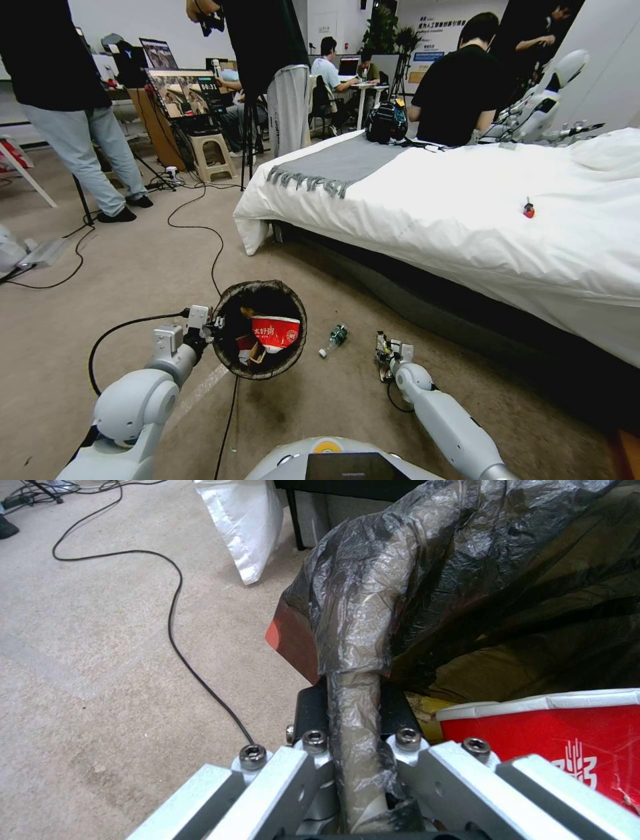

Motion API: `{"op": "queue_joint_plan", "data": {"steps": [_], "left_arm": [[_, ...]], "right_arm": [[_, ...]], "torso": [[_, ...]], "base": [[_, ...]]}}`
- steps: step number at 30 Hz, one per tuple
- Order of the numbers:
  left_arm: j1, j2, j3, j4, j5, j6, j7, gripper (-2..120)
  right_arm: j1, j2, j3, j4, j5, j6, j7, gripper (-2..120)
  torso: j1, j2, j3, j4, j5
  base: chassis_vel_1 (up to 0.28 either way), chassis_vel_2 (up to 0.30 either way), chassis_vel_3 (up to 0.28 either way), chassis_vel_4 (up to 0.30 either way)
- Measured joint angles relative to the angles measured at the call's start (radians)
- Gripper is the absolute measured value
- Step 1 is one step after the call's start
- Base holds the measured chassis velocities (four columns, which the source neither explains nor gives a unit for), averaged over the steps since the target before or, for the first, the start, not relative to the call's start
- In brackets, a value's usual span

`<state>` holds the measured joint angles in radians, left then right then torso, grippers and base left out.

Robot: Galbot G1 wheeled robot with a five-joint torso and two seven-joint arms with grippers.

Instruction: Pick up the trash bin, then pick up the garbage from the floor and place it into the trash bin.

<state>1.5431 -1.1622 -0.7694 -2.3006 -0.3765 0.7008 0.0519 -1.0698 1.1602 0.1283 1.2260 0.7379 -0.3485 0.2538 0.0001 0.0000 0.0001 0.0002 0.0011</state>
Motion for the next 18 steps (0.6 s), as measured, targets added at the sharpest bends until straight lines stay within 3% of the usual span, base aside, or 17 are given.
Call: {"op": "queue_joint_plan", "data": {"steps": [8, 18], "left_arm": [[0.003, 0.000, -0.002, 0.000, 0.000, 0.000, 0.000, 1], [0.004, 0.000, -0.002, -0.006, -0.003, 0.000, 0.000, 1]], "right_arm": [[-0.021, -0.010, 0.002, 0.060, -0.021, -0.005, 0.008, 1], [-0.062, -0.045, 0.060, 0.188, -0.094, -0.001, 0.018, 0]], "torso": [[0.000, 0.000, 0.000, 0.0000, -0.0006], [0.000, 0.000, 0.000, -0.0004, -0.0010]], "base": [[0.000, 0.000, 0.000, 0.000], [0.000, 0.000, 0.000, 0.000]]}}
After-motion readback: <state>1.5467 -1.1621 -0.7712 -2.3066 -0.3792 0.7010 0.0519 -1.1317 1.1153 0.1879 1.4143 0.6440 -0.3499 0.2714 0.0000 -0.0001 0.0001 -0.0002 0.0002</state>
